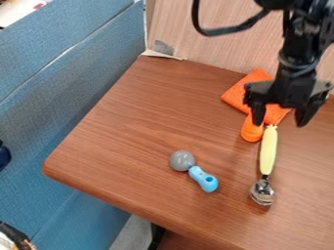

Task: Move the green spoon the top left side of the table

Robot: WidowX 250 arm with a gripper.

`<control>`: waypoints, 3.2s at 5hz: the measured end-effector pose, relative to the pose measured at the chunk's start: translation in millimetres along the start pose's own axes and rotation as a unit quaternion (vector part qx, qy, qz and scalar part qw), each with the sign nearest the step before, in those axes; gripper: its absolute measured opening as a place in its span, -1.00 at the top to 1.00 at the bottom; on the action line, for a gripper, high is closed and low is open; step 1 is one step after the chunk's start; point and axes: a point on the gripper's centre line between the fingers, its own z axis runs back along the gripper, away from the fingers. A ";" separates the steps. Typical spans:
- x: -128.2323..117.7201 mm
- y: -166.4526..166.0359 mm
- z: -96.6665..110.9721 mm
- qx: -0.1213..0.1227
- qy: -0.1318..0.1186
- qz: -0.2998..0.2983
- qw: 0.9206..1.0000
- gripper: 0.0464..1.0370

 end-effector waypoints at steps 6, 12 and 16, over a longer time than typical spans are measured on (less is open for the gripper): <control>5.1 0.5 -62.3 -0.066 -0.036 -0.028 0.997 0.23; 35.2 51.6 -21.4 0.033 -0.021 -0.115 0.993 0.26; -68.2 -36.4 59.3 0.054 0.078 0.068 0.993 0.26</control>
